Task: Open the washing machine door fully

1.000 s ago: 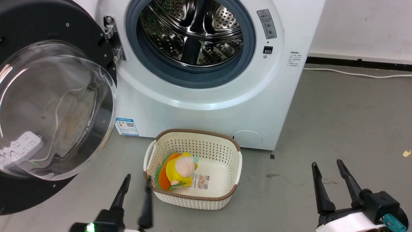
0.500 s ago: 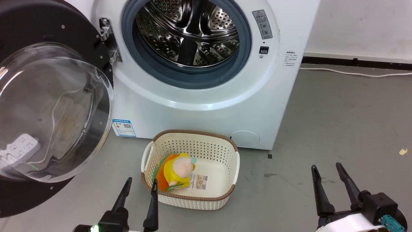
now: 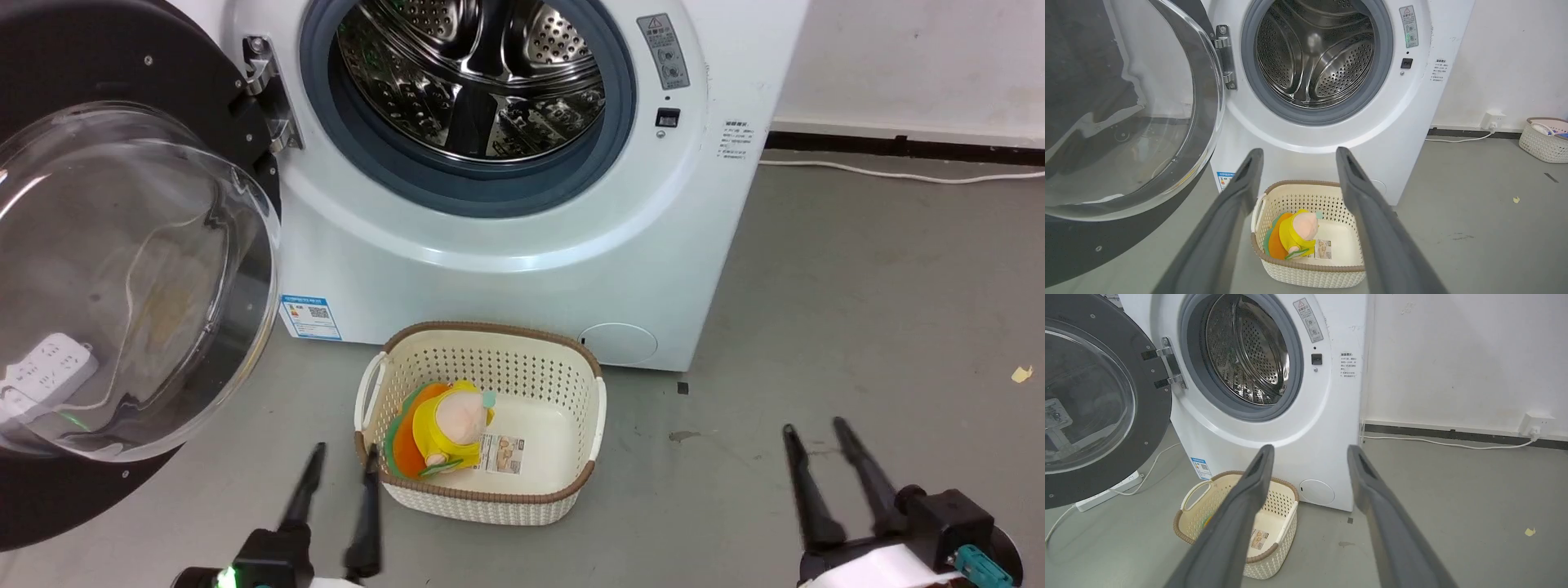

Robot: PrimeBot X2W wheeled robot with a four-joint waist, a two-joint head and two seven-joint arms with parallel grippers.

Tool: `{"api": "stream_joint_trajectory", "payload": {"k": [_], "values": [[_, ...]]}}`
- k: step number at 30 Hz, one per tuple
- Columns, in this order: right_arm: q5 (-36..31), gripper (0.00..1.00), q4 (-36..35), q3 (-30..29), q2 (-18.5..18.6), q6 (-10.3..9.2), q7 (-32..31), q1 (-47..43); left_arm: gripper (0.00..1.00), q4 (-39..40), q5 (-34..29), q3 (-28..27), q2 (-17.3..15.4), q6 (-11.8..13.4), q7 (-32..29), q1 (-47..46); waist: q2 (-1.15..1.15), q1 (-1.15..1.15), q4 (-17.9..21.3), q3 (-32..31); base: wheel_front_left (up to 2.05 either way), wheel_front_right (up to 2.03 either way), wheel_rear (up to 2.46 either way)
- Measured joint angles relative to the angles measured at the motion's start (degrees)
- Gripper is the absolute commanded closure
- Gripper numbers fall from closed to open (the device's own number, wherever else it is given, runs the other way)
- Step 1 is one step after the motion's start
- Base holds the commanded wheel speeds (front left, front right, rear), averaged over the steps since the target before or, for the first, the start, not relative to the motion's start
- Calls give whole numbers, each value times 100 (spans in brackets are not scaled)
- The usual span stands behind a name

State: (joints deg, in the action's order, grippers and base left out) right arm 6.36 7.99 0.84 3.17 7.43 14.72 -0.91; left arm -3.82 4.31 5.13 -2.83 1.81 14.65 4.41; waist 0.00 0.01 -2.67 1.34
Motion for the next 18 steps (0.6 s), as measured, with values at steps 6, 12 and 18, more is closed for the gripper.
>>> {"api": "stream_joint_trajectory", "payload": {"k": [6, 12, 18], "values": [[0, 100, -3, -3, 0, 0, -8, 1, 100, 0, -1, -10, 2, 0, -18, 1, 0, 0, 6, -2, 0, 0, 0], [-3, 100, -34, -5, 1, 0, -104, 1, 100, 3, -10, -30, 2, -2, -103, 1, 0, 0, 22, -10, 0, 0, 0], [-35, 100, -70, -10, 1, 0, -158, 2, 100, 21, -18, -44, 2, -4, -160, -1, 0, 0, 34, -17, 0, 0, 0]]}}
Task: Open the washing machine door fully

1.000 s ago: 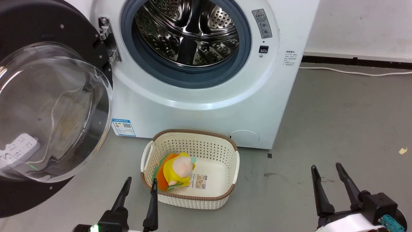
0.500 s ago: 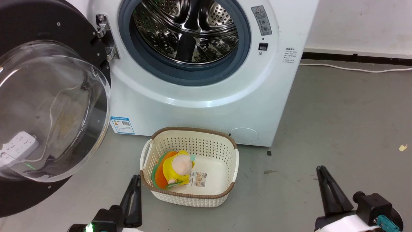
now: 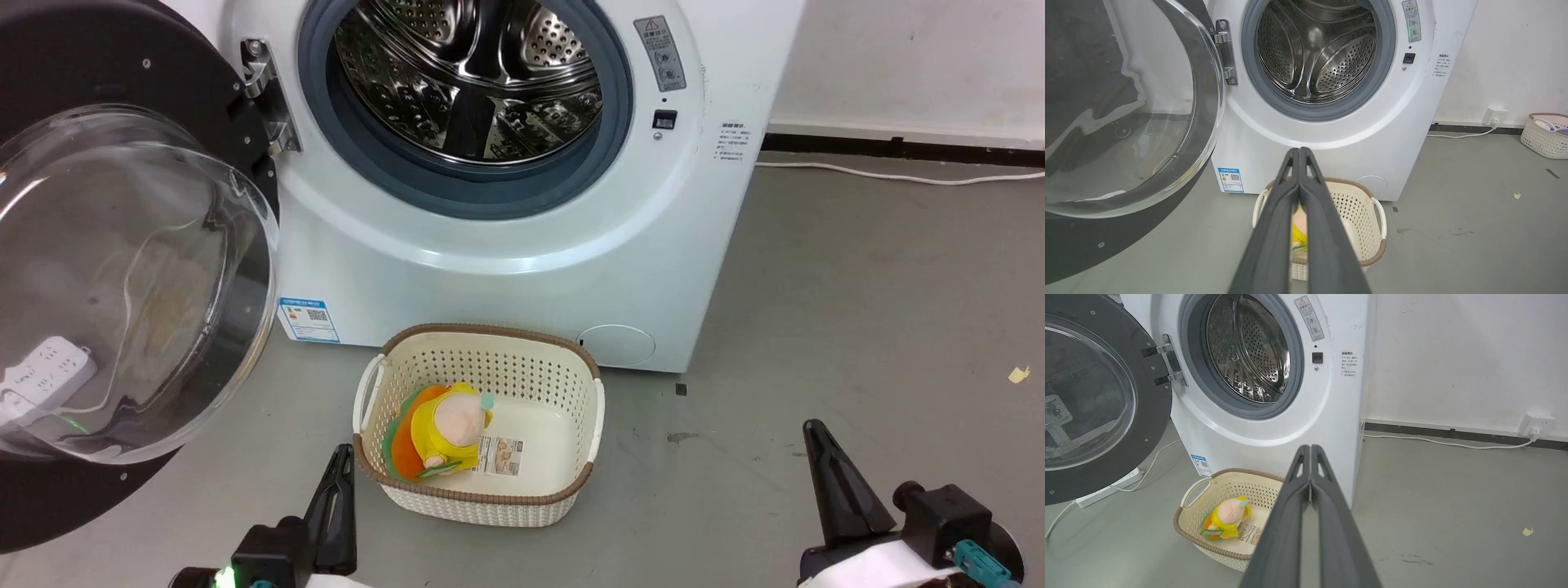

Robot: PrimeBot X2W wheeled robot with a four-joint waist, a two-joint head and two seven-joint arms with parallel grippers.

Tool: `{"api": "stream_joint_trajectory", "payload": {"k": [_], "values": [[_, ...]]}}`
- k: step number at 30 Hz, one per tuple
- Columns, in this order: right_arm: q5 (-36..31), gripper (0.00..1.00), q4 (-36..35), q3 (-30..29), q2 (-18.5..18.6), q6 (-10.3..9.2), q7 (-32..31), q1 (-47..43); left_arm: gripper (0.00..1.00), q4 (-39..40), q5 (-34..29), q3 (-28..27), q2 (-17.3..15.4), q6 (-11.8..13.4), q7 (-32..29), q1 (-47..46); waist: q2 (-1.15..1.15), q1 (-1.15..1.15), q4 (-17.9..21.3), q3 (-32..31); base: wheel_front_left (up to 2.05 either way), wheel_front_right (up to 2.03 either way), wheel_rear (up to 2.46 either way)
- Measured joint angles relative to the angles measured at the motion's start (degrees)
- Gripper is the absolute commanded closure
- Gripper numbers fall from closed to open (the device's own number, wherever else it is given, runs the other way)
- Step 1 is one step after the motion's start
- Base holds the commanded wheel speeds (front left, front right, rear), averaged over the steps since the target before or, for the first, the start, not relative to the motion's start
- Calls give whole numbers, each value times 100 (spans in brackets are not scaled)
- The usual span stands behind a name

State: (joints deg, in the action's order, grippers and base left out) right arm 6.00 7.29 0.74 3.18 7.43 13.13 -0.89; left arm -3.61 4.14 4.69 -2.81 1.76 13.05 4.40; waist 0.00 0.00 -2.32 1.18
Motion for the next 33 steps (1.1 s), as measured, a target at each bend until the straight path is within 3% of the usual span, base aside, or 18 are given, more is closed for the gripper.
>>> {"api": "stream_joint_trajectory", "payload": {"k": [33], "values": [[-160, 100, -203, -19, -1, 0, -401, 5, 100, 104, -119, -153, 0, -47, -396, -94, 0, 0, 69, -35, 0, 0, 0]]}}
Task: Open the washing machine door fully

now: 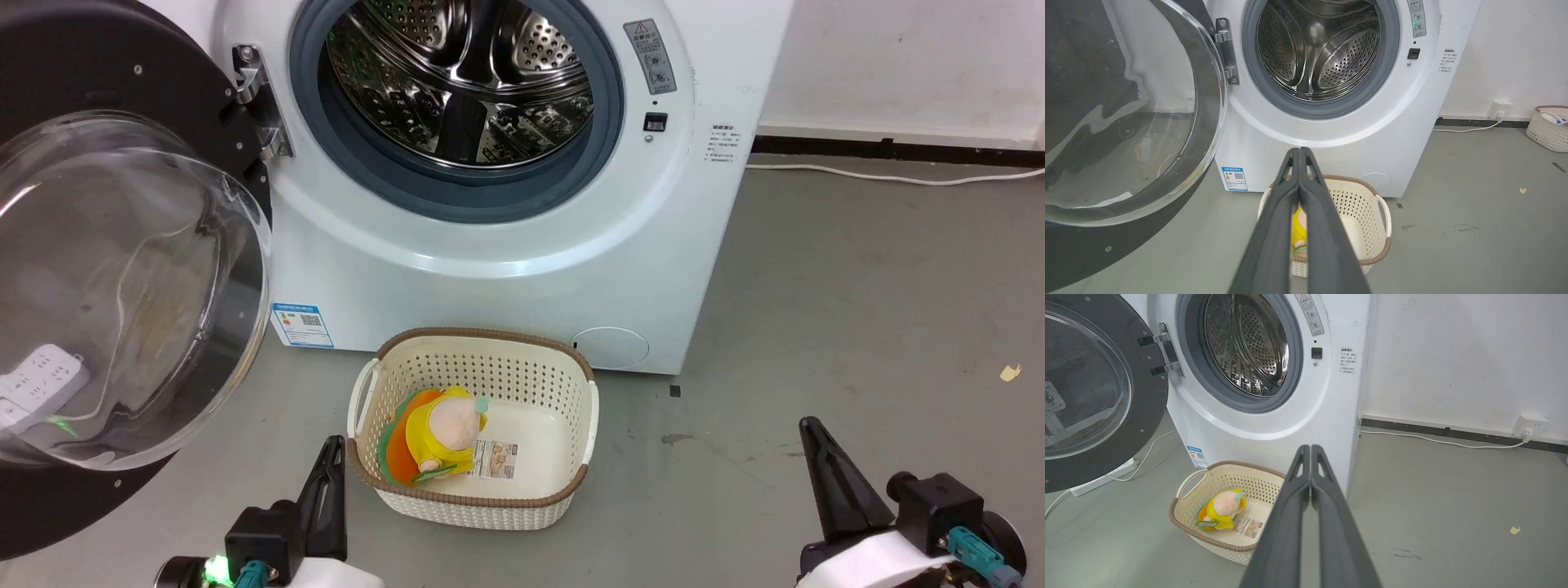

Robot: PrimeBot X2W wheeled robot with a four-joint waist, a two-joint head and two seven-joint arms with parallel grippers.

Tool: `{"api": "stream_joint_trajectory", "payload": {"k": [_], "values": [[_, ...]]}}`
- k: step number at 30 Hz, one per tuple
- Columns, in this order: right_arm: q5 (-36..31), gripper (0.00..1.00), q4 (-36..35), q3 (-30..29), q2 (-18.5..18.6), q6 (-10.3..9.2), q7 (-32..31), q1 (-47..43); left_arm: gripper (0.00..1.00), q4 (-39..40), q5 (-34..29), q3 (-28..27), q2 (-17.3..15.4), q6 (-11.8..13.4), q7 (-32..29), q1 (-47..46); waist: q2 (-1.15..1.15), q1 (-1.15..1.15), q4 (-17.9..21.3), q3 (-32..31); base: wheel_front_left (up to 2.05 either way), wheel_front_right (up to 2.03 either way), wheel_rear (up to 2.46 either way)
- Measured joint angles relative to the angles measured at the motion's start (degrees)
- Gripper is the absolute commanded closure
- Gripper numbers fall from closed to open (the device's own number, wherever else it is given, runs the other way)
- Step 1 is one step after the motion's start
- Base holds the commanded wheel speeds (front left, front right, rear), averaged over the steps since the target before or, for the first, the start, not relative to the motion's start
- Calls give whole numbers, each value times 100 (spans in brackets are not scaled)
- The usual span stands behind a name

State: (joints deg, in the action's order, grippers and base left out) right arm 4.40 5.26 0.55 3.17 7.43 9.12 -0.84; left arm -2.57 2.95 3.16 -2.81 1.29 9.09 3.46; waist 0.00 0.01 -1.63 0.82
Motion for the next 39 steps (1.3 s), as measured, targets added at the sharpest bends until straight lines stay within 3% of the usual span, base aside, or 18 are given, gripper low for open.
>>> {"api": "stream_joint_trajectory", "payload": {"k": [39], "values": [[-218, 100, -237, -23, 0, 0, -463, 3, 100, 118, -129, -160, -1, -46, -461, -138, 0, 0, 86, -43, 0, 0, 0]]}}
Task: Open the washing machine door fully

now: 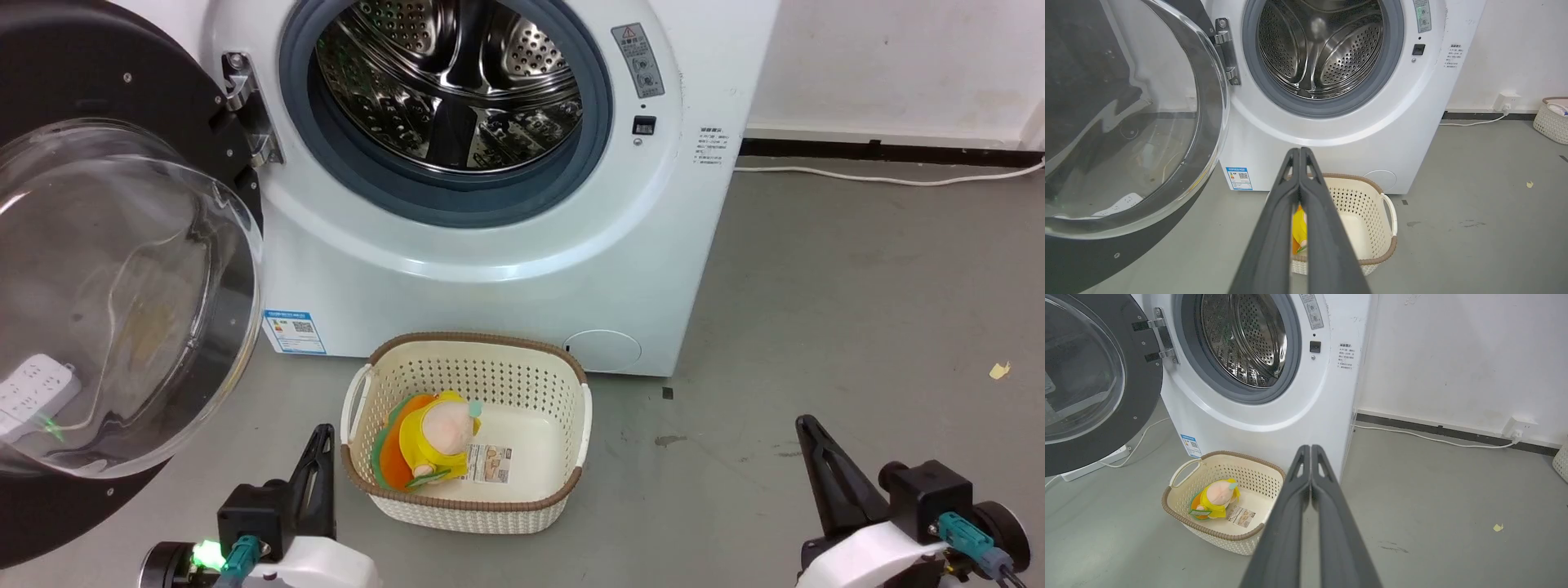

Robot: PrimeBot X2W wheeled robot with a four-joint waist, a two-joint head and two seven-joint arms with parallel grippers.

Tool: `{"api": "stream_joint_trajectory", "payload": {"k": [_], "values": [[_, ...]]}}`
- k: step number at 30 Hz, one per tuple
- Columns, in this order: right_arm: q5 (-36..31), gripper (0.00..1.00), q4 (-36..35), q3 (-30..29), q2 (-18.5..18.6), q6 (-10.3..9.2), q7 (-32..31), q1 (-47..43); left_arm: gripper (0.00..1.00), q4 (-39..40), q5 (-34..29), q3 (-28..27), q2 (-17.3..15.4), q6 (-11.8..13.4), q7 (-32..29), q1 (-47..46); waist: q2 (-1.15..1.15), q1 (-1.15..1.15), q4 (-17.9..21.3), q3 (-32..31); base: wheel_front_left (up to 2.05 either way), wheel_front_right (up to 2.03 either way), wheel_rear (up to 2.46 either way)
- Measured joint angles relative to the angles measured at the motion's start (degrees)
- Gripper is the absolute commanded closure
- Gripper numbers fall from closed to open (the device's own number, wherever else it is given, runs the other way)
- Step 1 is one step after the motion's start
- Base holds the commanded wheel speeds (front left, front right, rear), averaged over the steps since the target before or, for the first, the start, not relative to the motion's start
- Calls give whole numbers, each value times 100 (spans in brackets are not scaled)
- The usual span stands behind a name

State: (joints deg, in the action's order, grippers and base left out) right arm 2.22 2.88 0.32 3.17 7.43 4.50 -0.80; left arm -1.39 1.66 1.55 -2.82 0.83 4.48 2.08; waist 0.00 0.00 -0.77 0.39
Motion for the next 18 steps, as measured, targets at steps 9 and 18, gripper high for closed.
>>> {"api": "stream_joint_trajectory", "payload": {"k": [9, 18], "values": [[-75, 100, -81, -4, 0, 0, -138, 2, 100, 30, -16, -37, 0, -11, -143, -10, 0, 0, 23, -11, 0, 0, 0], [-110, 100, -133, -9, 0, 1, -232, 8, 100, 62, -56, -60, 0, -48, -232, -92, 0, 0, 40, -20, 0, 0, 0]]}}
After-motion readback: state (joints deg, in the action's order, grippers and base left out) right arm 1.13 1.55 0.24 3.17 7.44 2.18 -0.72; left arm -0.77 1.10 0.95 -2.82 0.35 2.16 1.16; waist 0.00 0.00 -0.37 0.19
